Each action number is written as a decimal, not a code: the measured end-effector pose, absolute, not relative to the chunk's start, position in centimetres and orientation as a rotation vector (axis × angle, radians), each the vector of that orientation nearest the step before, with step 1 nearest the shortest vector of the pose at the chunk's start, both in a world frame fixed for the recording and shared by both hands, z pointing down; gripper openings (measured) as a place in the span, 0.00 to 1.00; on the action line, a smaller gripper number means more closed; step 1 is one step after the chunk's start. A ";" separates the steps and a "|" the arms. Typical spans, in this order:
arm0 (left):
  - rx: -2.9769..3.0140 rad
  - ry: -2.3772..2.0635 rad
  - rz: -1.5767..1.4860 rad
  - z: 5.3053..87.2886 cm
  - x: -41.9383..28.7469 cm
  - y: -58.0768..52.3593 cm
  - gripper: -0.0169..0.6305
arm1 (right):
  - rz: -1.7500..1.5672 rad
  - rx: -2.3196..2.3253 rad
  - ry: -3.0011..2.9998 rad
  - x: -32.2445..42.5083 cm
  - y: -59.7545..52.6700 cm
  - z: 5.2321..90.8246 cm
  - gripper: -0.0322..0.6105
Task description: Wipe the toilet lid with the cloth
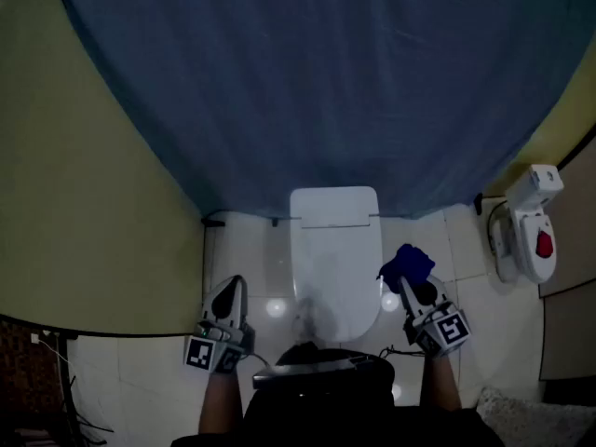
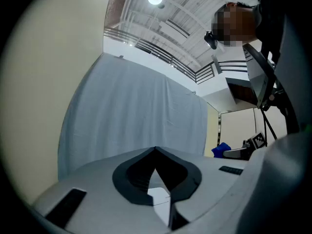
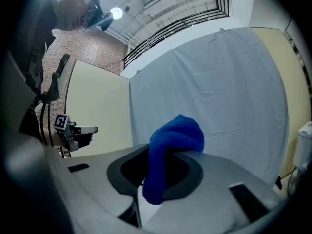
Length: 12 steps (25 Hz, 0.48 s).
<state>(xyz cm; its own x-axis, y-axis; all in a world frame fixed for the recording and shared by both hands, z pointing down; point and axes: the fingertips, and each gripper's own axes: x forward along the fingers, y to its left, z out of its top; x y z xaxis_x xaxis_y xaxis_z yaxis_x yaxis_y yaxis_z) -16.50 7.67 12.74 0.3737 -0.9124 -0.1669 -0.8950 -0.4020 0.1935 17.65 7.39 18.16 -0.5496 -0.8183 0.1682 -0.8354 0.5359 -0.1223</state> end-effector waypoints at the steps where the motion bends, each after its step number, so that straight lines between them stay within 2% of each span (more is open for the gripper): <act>1: 2.554 -1.665 -0.369 12.8 -16.9 6.9 0.02 | 0.294 1.437 -2.677 16.7 6.5 18.3 0.14; 12: 2.512 -1.563 -0.161 18.6 -19.2 -3.1 0.02 | 0.318 1.236 -2.611 6.8 -3.7 23.8 0.14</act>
